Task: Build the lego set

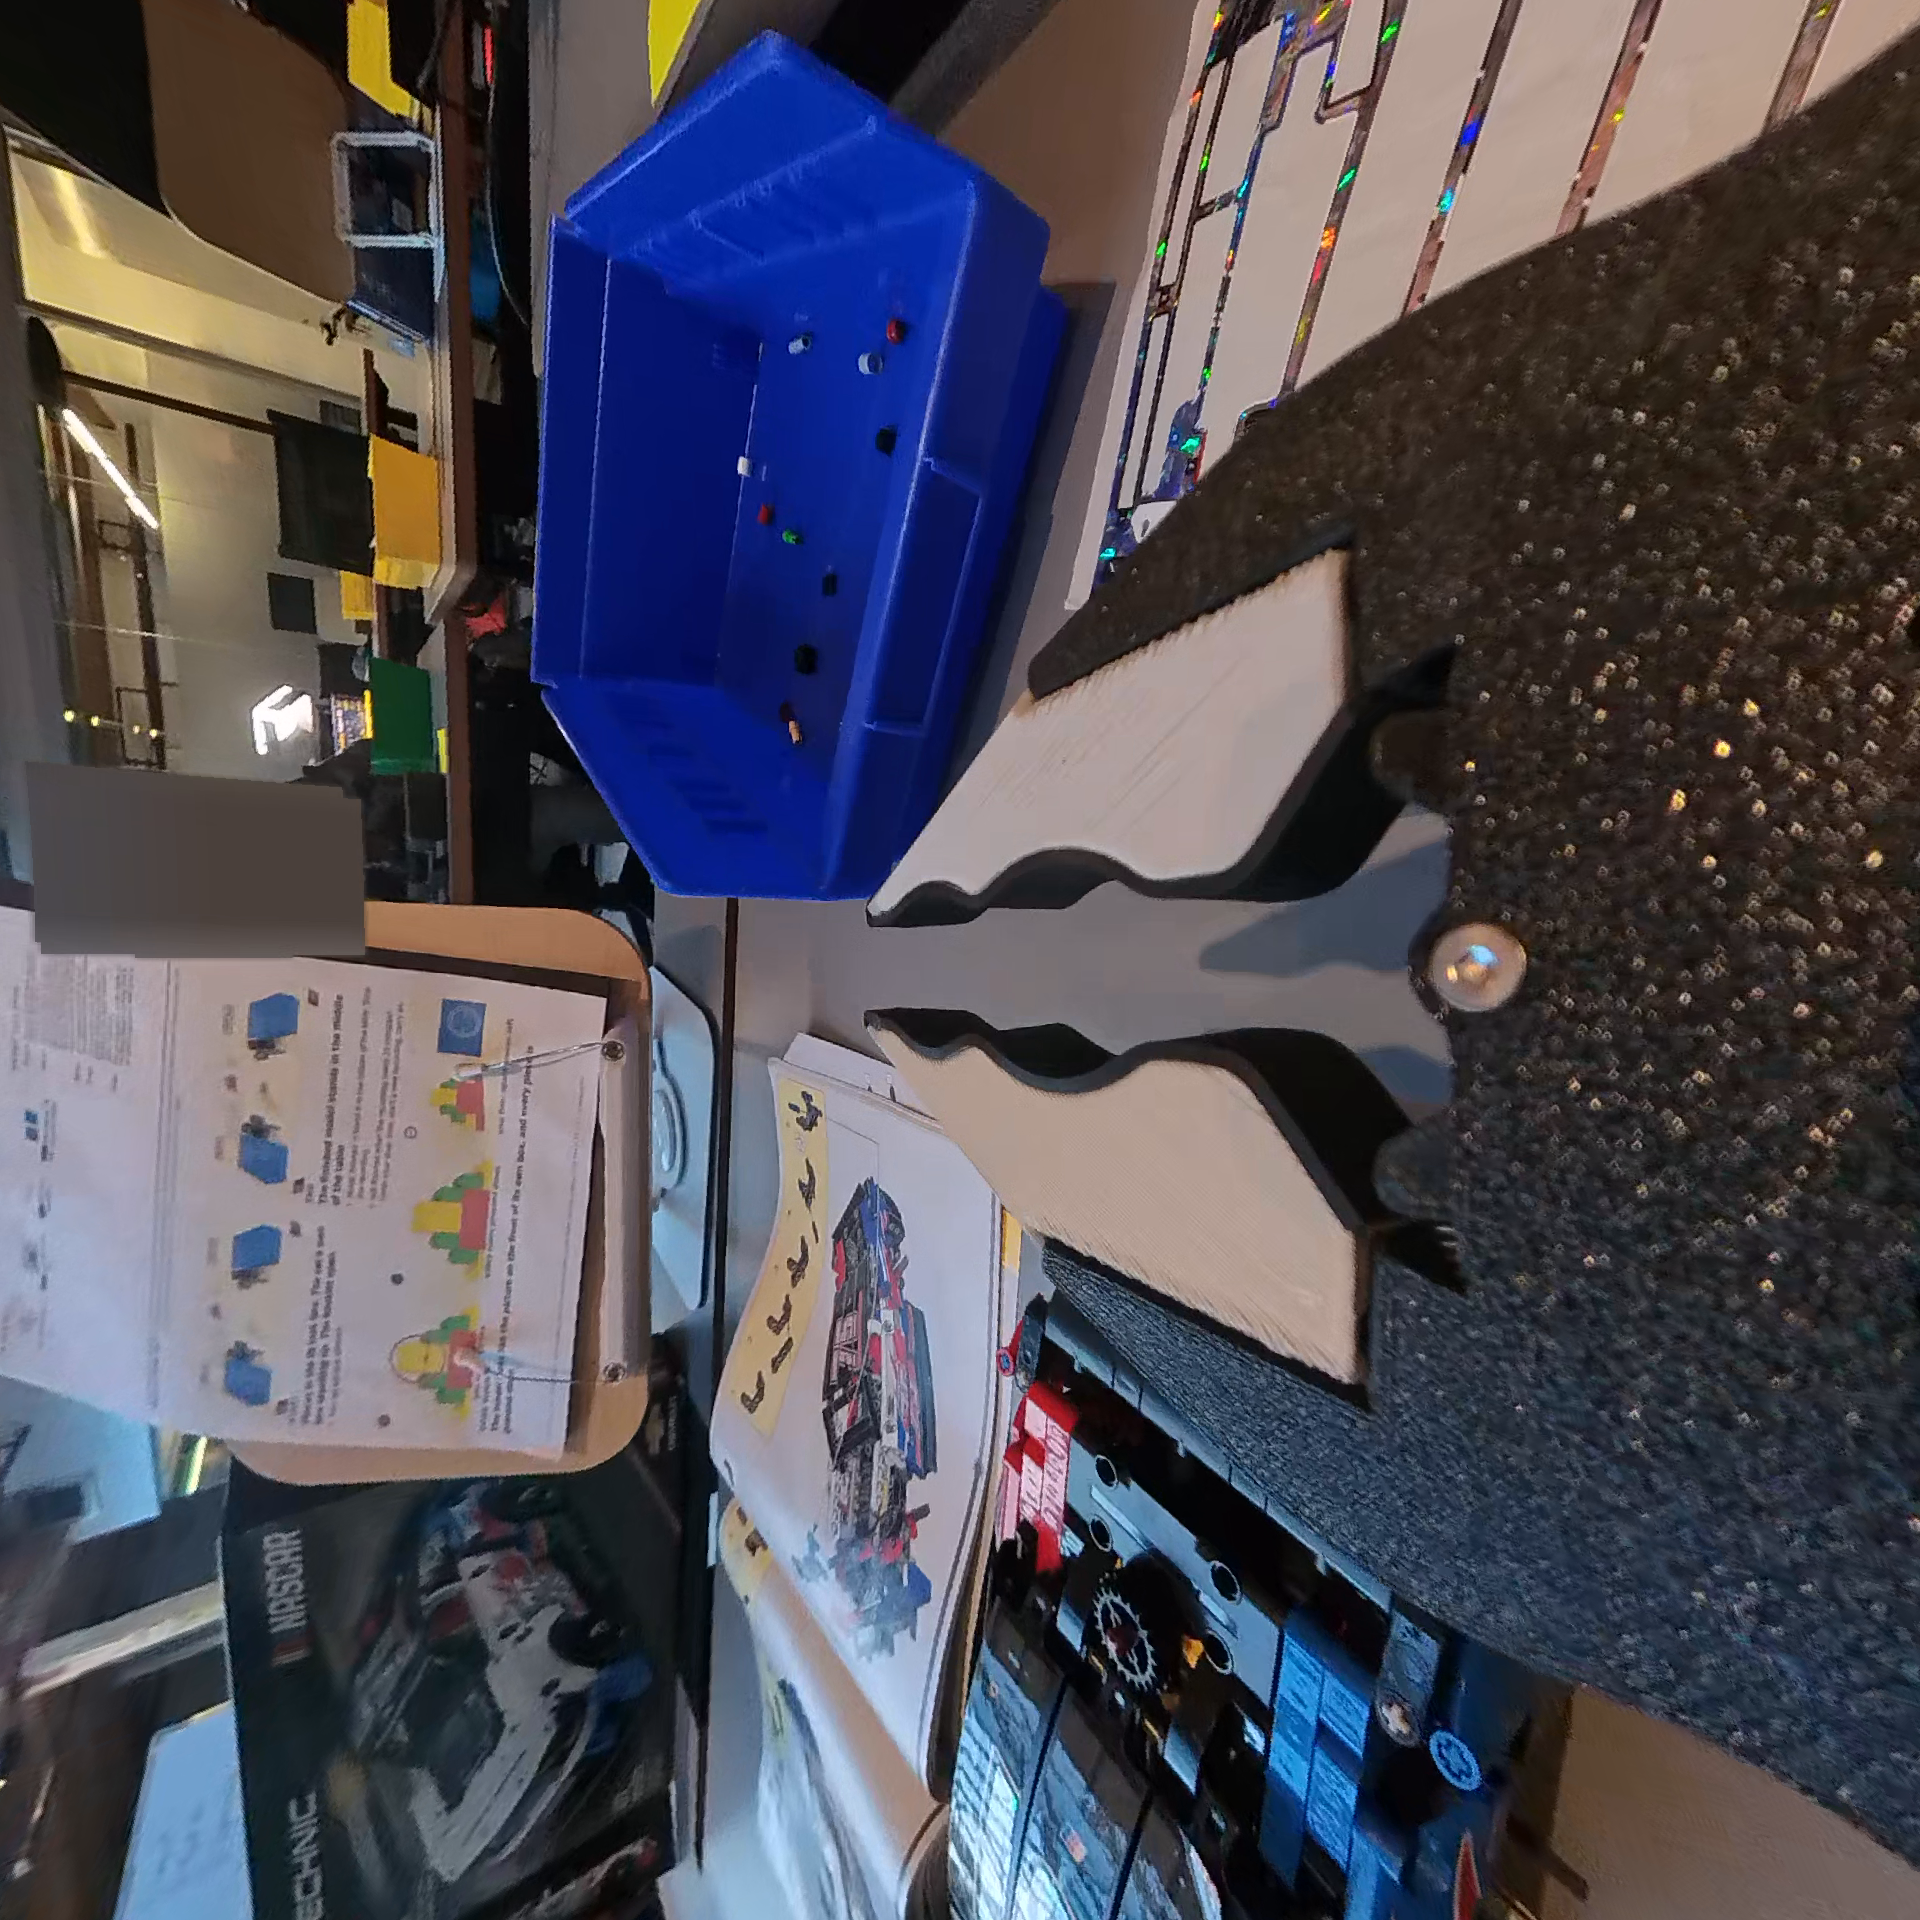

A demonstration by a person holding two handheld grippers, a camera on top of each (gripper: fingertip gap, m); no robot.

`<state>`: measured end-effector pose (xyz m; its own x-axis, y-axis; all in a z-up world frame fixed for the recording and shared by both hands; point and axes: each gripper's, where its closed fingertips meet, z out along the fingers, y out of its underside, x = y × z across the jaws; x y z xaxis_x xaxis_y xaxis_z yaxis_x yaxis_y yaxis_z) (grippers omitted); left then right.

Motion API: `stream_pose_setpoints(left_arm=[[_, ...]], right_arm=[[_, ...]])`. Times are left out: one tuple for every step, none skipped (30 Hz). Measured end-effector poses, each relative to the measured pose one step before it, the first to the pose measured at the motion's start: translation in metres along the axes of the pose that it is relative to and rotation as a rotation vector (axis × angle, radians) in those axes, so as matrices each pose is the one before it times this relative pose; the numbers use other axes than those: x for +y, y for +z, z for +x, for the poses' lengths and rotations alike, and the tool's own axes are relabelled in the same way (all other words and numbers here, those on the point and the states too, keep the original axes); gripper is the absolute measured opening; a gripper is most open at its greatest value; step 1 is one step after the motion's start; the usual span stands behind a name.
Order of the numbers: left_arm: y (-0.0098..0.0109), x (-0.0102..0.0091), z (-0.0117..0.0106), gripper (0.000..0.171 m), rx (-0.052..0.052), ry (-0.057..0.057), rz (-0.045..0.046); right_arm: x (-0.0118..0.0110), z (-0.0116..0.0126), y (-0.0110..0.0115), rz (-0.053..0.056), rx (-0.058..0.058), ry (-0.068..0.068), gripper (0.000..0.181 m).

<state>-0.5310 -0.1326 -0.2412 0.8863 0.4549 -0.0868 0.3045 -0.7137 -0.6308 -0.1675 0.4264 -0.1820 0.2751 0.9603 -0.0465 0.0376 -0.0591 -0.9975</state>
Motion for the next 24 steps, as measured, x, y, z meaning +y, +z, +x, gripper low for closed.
stream_pose_setpoints(left_arm=[[-0.00079,-0.00092,-0.0041,0.022,-0.001,-0.0185,0.00687],[-0.00258,-0.00195,-0.00495,0.025,-0.0056,-0.0129,0.01116],[-0.00395,-0.00275,-0.00507,0.027,-0.0086,-0.0038,0.01245],[-0.00455,-0.00285,-0.00326,0.031,0.0004,0.007,0.01253],[-0.00409,-0.00192,-0.001,0.036,0.0167,0.0031,0.0085],[-0.0033,-0.00196,-0.00133,0.042,0.0201,-0.0123,0.00591],[-0.00285,-0.00323,-0.00302,0.046,0.0101,-0.0243,0.01203],[-0.00238,-0.00345,-0.00197,0.048,0.0113,-0.0197,0.01482],[-0.0023,-0.00193,-0.0032,0.048,-0.0007,-0.0098,0.00825],[-0.00235,-0.00065,-0.0067,0.048,-0.026,-0.0079,0.004],[-0.00257,0.00067,-0.0059,0.049,-0.0231,-0.0126,-0.00279],[-0.00363,0.00249,-0.00482,0.052,-0.0202,-0.0106,-0.01345],[-0.00505,0.00168,-0.00618,0.054,-0.0375,-0.0079,-0.00543],[-0.00635,-0.00083,-0.00342,0.054,-0.0258,-0.0061,0.01575],[-0.0065,-0.00223,0.00265,0.053,0.0136,-0.0096,0.02872],[-0.00548,-0.00108,0.00604,0.053,0.0407,-0.0179,0.02118],[-0.00402,0.00279,0.00162,0.052,0.017,-0.0239,-0.00729],[-0.00366,0.00423,-0.00465,0.052,-0.0244,-0.0188,-0.01853],[-0.00399,0.00291,-0.00615,0.045,-0.0404,-0.0156,-0.0078],[-0.00467,0.00249,-0.00345,0.031,-0.0289,-0.0114,-0.00455],[-0.00515,0.00233,-0.00019,0.022,-0.0133,-0.0069,-0.0008],[-0.00546,0.0022,0.00163,0.023,-0.0069,-0.0037,0.00318],[-0.00545,0.00245,0.00259,0.026,-0.0034,0.0033,0.00278],[-0.00515,0.00204,0.00136,0.026,-0.0101,0.0022,0.00576]], right_arm=[[-0.00025,0.00029,0.00048,0.0016,0.0008,0.0005,0.015],[-0.00026,0.00009,0.00011,0.0019,0.0009,-0.0008,0.015],[0.0,0.00007,0.00026,0.0,0.0012,-0.0011,0.015],[0.00034,-0.00018,0.00034,-0.0025,0.0003,-0.002,0.014],[0.00032,-0.00055,0.00016,-0.0022,-0.0008,-0.0041,0.014],[0.00012,-0.00071,0.00007,-0.0006,-0.0006,-0.0062,0.013],[-0.00006,-0.00078,-0.00001,0.0,0.0008,-0.008,0.012],[0.00014,-0.00086,0.00005,-0.0008,0.002,-0.0095,0.012],[0.00028,-0.00108,0.0002,-0.0019,0.0015,-0.0111,0.012],[0.00042,-0.00135,0.00037,-0.0032,0.0002,-0.0124,0.012],[0.00048,-0.00151,0.00039,-0.0039,-0.0003,-0.0129,0.012],[0.00048,-0.00129,0.00027,-0.0033,0.0006,-0.0122,0.012],[0.00021,-0.00105,0.00021,-0.0022,0.0012,-0.0109,0.012],[0.00018,-0.00109,0.00011,-0.0013,0.0005,-0.0096,0.012],[0.00005,-0.00094,0.00007,-0.0003,-0.0001,-0.0081,0.012],[-0.00003,-0.00076,-0.00014,0.0004,0.0005,-0.0068,0.011],[-0.00004,-0.0004,-0.00004,0.0006,0.0016,-0.0057,0.011],[-0.00011,-0.00045,-0.00004,0.0003,0.0011,-0.0045,0.011],[0.00002,-0.00041,0.00002,-0.0005,-0.0006,-0.003,0.011],[0.00018,-0.0002,0.00008,-0.0008,-0.0004,-0.0016,0.011],[0.00003,-0.00001,0.00001,-0.0004,0.0012,-0.0007,0.011],[0.00001,0.00002,0.00012,-0.0009,0.0006,0.0003,0.01],[0.00025,0.00002,0.00015,-0.0018,-0.0009,0.0013,0.01],[0.00025,0.00018,0.00025,-0.0016,-0.0011,0.0026,0.01]])
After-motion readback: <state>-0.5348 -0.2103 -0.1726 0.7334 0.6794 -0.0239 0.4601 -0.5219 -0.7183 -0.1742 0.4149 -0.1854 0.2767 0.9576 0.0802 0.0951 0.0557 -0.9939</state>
